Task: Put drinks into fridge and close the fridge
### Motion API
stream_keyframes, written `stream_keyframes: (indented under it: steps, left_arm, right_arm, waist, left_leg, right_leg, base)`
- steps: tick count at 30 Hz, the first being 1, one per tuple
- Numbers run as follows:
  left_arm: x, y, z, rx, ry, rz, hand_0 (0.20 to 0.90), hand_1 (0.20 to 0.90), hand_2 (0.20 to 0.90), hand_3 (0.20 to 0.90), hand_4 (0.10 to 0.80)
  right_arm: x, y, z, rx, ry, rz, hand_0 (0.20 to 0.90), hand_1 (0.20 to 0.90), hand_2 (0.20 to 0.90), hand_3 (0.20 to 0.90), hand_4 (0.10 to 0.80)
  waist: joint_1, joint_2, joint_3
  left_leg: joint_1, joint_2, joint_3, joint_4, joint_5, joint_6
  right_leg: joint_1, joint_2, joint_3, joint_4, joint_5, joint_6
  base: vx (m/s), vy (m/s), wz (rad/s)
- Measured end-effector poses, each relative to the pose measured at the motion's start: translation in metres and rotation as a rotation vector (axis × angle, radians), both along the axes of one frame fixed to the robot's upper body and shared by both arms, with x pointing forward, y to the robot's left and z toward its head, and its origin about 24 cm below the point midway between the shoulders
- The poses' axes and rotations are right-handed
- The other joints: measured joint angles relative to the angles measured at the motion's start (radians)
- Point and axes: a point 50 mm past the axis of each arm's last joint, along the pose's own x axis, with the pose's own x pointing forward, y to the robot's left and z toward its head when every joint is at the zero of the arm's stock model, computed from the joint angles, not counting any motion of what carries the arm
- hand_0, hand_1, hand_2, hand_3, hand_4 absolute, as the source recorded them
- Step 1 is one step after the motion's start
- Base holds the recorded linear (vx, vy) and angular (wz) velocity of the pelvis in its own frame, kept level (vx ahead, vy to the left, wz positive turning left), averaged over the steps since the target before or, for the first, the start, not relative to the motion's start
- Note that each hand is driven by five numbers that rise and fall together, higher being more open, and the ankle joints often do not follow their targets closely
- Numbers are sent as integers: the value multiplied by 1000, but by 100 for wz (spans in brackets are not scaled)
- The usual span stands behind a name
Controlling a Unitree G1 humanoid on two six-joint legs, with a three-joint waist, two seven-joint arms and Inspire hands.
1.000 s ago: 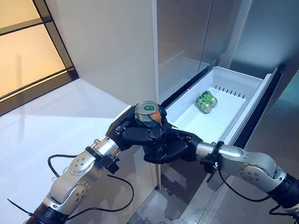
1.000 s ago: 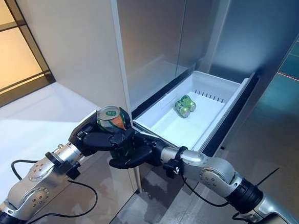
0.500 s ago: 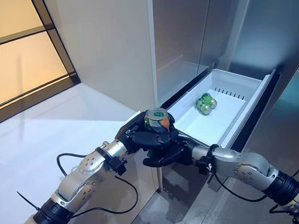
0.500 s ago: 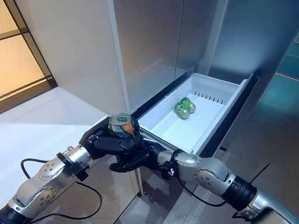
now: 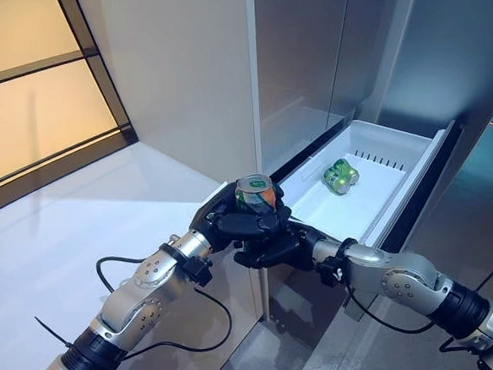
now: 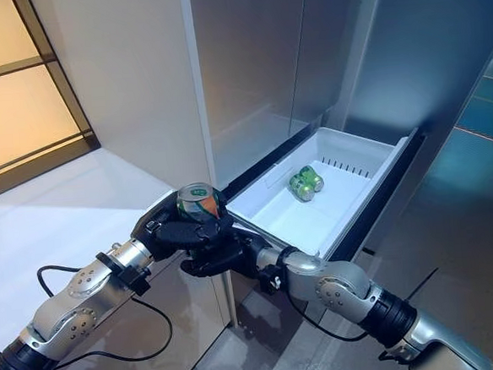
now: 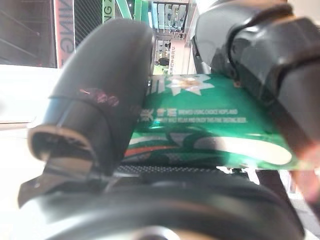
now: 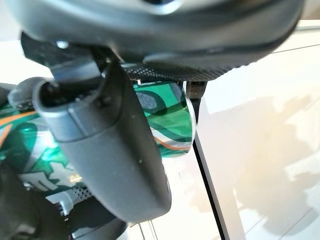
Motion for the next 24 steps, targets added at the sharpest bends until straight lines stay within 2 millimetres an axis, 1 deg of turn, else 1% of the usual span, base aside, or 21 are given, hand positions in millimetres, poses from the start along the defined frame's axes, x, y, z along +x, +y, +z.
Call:
stream_keyframes:
  steps: [6, 22, 23, 24]
  left_arm:
    - [2, -1, -5, -47, 40, 13, 300, 300, 300, 200, 100]
    - [4, 0, -5, -41, 54, 25, 300, 300, 300, 200, 100]
    - [4, 0, -5, -40, 54, 25, 453, 453, 453, 378, 278]
    - [4, 0, -5, -40, 54, 25, 453, 453, 453, 378, 278]
  right_arm:
    - [-1, 1, -2, -14, -3, -13, 300, 300, 300, 200, 100]
    - [1, 4, -4, -13, -6, -16, 300, 300, 300, 200, 100]
    - [1, 4, -4, -13, -5, -16, 300, 300, 300, 200, 100]
    - [1, 4, -5, -14, -5, -16, 300, 300, 300, 200, 100]
  waist:
    - [15, 0, 0]
    - [15, -1, -1]
    - [15, -1, -1]
    - [15, -1, -1]
  left_leg:
    - [0, -1, -2, 0, 1, 1]
    - [0, 0, -3, 0, 2, 1]
    - [0, 0, -3, 0, 2, 1]
    - [0, 0, -3, 0, 2, 1]
  right_leg:
    - [1, -1, -5, 0, 0, 0]
    - [1, -1, -6, 0, 0, 0]
    - [1, -1, -7, 0, 0, 0]
    - [1, -1, -7, 0, 0, 0]
  base:
    - [0, 0, 1]
    - [0, 0, 0]
    - [0, 0, 0]
    - [0, 0, 0]
